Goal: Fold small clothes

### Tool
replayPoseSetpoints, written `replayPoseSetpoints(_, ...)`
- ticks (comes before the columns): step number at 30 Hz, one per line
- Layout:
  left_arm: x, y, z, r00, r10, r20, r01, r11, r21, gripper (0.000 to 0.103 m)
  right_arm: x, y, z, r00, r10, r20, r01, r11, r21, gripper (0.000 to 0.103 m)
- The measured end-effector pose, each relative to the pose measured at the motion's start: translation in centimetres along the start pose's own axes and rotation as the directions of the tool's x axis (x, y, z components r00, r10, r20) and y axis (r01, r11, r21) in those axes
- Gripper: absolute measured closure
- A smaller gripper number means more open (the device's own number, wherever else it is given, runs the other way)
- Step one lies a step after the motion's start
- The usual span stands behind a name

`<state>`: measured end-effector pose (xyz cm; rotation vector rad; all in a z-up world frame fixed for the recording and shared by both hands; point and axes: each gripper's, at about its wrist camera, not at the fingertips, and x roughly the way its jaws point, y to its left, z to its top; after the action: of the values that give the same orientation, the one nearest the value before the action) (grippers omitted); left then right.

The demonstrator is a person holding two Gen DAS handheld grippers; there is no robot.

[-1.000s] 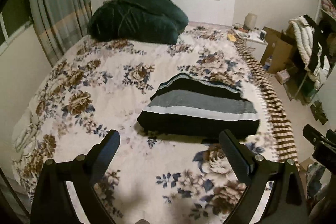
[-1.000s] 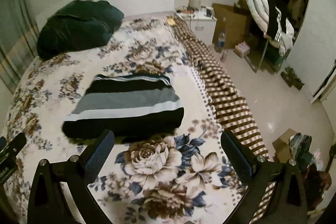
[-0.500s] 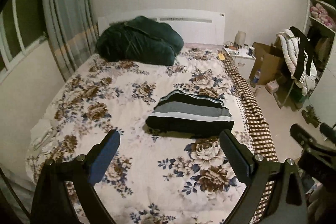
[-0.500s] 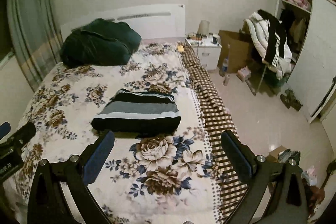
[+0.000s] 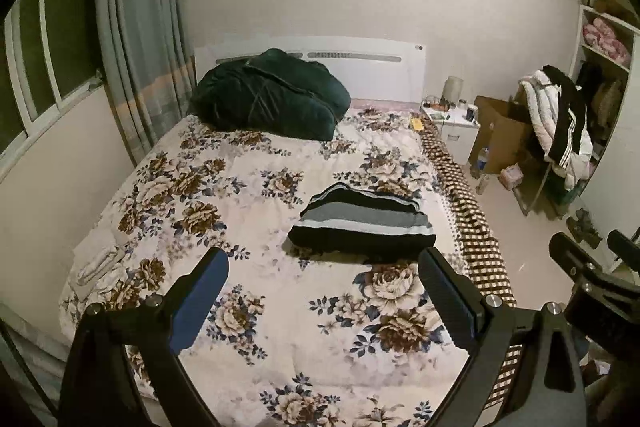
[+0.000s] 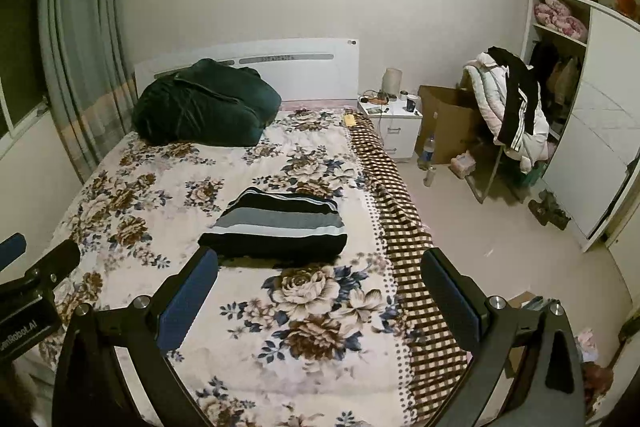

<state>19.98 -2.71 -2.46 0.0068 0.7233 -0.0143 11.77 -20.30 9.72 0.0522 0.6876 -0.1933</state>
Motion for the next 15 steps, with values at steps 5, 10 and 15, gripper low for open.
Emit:
replayPoseSetpoints(5, -0.4, 0.4, -0.4, 1.0, 0.016, 0.008, -0.016, 1.0, -0.001, 0.0, -1.5, 0.7, 0.4, 1.0, -0.005, 0.026, 0.005, 1.0, -0.012, 0.0)
replayPoseSetpoints(10, -0.2, 0.9, -0.8, 0.999, 0.035, -0.003, -0.035, 0.999, -0.014, 0.0, -1.7, 1.0, 0.5, 0.999, -0.017, 0.033, 0.017, 1.0, -0.017, 0.0)
replayPoseSetpoints(15, -0.2, 0.9, -0.9, 0.999, 0.044, -0.001, -0.044, 0.999, -0.012, 0.0, -1.6, 0.8, 0.9, 1.0, -0.019, 0.021, 0.02, 1.0, -0.018, 0.0)
